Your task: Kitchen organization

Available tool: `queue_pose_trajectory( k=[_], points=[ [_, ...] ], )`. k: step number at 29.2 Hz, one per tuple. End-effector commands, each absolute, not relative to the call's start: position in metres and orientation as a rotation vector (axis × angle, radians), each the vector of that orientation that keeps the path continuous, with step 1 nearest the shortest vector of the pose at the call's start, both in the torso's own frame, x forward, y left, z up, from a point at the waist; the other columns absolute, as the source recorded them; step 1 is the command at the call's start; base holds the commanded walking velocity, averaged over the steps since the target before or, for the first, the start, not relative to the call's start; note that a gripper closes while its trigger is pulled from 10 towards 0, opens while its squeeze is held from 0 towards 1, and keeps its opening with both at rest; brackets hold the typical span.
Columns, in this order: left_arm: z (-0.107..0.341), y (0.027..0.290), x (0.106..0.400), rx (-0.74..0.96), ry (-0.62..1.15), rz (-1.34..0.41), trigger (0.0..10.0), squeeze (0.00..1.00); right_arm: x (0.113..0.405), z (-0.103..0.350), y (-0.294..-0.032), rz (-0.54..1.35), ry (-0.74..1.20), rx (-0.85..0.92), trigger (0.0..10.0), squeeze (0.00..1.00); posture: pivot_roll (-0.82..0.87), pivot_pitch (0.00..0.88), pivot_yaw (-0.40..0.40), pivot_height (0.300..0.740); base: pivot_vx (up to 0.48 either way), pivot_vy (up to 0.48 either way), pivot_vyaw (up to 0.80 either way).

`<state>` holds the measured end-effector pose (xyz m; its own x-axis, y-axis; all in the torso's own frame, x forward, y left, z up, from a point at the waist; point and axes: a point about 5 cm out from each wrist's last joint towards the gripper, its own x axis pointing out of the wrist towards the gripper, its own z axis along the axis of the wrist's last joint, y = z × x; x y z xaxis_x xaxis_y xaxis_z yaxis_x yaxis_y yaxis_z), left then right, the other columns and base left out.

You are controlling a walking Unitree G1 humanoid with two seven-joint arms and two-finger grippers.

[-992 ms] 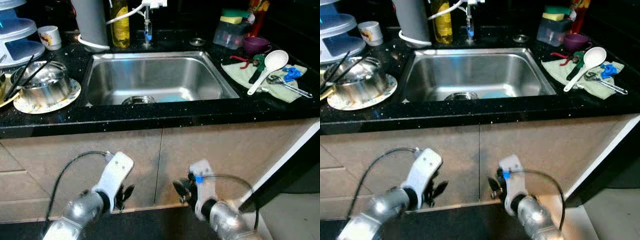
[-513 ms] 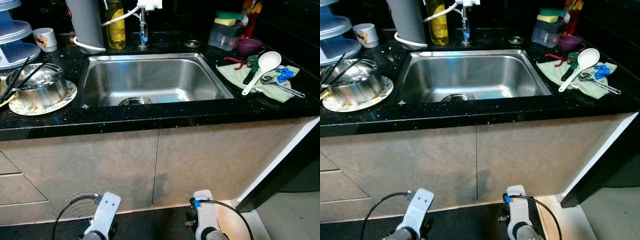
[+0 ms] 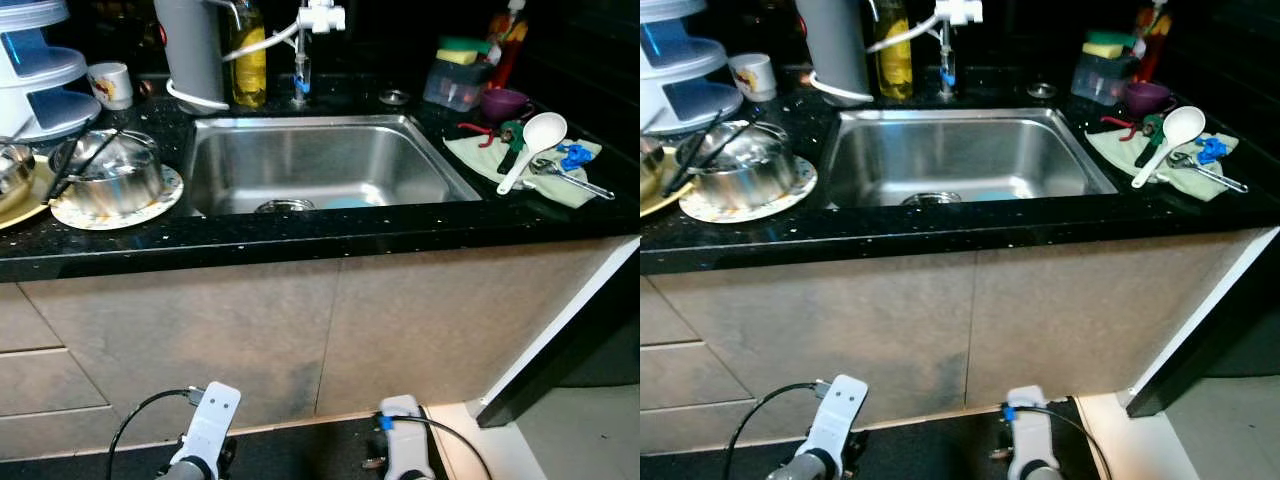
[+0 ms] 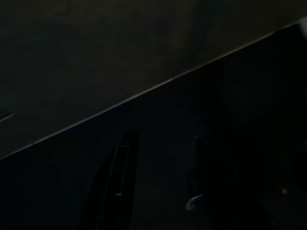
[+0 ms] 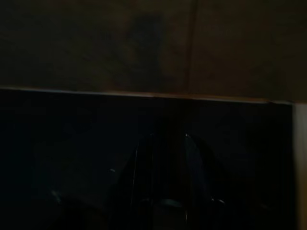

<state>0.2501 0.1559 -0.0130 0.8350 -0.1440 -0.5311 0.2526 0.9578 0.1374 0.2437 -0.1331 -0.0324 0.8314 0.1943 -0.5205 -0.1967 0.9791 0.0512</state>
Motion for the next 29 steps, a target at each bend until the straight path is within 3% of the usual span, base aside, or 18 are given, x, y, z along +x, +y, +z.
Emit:
queue_pose_trajectory(
  k=[1,18,29],
  points=[
    [-0.016,0.155,0.248,0.202,0.556,-0.215,10.0,0.00,0.239,-0.037,-0.138,0.191,0.565,-0.001,10.0,0.00,-0.04,0.154,-0.025,0.740,0.000,0.394,0.00],
    [-0.015,0.157,0.254,0.206,0.532,-0.220,10.0,0.00,0.244,-0.037,-0.127,0.229,0.569,0.088,10.0,0.00,-0.03,0.153,-0.023,0.740,0.000,0.400,0.00],
    [-0.015,0.157,0.256,0.211,0.527,-0.234,10.0,0.00,0.242,-0.038,-0.130,0.219,0.566,0.103,10.0,0.00,-0.03,0.143,-0.017,0.740,0.000,0.393,-0.69]
  ],
)
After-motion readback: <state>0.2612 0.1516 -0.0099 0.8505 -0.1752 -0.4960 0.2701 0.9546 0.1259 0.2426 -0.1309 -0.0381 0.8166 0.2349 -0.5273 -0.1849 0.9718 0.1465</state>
